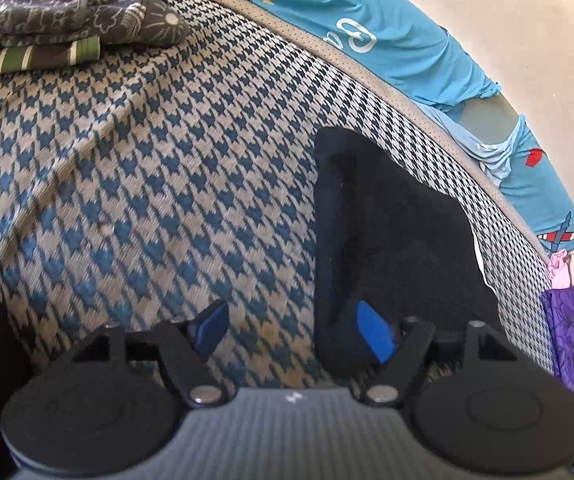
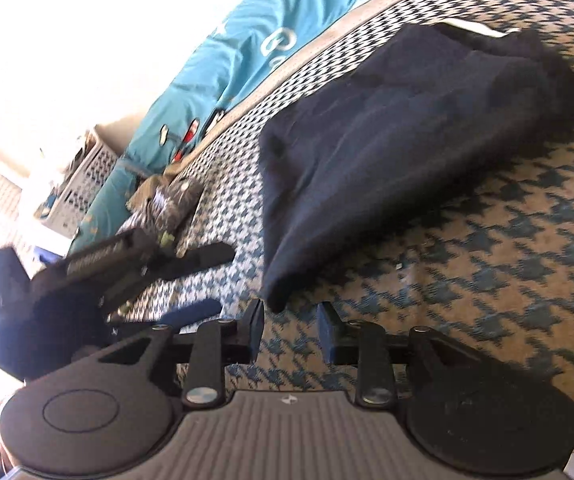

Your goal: Fold clothes

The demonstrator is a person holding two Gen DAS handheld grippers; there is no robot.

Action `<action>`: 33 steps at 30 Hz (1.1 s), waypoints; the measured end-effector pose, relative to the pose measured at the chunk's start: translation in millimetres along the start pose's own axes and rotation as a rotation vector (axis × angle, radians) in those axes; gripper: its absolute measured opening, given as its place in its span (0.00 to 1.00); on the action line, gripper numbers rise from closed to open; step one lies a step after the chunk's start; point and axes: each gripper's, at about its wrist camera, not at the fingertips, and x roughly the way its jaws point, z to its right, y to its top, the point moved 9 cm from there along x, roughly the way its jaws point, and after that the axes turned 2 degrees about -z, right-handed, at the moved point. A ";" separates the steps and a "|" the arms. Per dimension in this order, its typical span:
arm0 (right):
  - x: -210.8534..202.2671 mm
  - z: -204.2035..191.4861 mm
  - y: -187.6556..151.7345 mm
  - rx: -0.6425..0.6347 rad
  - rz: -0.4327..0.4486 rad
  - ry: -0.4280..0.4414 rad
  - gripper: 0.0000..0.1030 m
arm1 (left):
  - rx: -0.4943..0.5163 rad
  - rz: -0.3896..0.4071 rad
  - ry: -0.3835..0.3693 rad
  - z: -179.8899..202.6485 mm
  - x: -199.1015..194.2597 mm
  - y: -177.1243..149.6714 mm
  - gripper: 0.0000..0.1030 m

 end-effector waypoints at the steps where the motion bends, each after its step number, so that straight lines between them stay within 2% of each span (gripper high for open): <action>1: -1.9 2.4 1.2 0.012 0.008 -0.001 0.28 | 0.001 -0.003 -0.001 0.5 -1.1 -2.2 0.71; 6: -13.3 10.9 7.8 0.064 0.038 -0.012 0.28 | 0.037 -0.036 0.007 5.8 -2.2 -16.3 0.74; 10: -17.7 13.9 12.5 0.100 0.054 -0.015 0.29 | 0.063 -0.048 0.024 8.2 -3.5 -25.6 0.83; 17: -20.6 12.9 12.6 0.073 0.061 -0.036 0.35 | 0.116 -0.054 0.040 17.0 -9.0 -38.1 0.95; 25: -23.8 12.9 10.9 0.030 0.071 -0.072 0.38 | 0.180 -0.059 0.055 28.2 -10.9 -51.8 1.00; 33: -30.6 14.0 13.2 0.016 0.104 -0.086 0.43 | 0.247 -0.057 0.079 37.7 -13.0 -63.6 1.00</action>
